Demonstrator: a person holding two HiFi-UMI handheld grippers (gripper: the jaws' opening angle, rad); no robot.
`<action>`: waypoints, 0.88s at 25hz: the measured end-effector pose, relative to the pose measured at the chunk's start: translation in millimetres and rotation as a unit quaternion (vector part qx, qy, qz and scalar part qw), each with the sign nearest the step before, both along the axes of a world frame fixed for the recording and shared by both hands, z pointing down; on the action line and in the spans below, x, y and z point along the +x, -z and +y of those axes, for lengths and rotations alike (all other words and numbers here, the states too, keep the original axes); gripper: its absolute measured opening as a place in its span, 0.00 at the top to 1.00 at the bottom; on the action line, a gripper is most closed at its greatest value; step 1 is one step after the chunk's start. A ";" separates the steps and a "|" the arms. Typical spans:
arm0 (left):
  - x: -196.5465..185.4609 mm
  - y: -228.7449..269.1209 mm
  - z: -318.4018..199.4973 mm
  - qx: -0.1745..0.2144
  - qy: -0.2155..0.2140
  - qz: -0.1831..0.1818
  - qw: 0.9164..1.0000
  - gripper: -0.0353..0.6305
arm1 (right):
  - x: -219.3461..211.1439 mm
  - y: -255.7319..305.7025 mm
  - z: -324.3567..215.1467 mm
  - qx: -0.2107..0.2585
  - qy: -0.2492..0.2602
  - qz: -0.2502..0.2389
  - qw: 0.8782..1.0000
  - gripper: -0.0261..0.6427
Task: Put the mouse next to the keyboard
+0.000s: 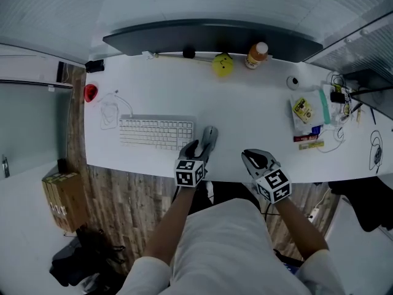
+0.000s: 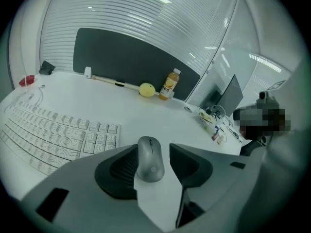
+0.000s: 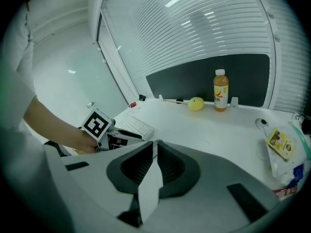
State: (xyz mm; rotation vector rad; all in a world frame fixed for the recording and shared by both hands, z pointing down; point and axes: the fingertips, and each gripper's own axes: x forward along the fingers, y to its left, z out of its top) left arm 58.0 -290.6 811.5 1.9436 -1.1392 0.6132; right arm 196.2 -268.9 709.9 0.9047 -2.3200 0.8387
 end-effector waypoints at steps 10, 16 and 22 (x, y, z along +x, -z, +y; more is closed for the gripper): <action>-28.1 53.1 26.7 0.047 0.000 0.026 0.999 0.76 | -28.8 25.7 25.2 0.034 -0.003 0.010 0.999 0.89; -52.9 78.7 57.4 0.072 -0.008 0.036 0.997 0.84 | -45.5 42.2 49.9 0.057 -0.022 0.024 0.998 0.89; -84.4 103.5 90.3 0.094 -0.016 0.039 0.995 0.90 | -64.2 62.8 82.3 0.079 -0.038 0.033 0.996 0.89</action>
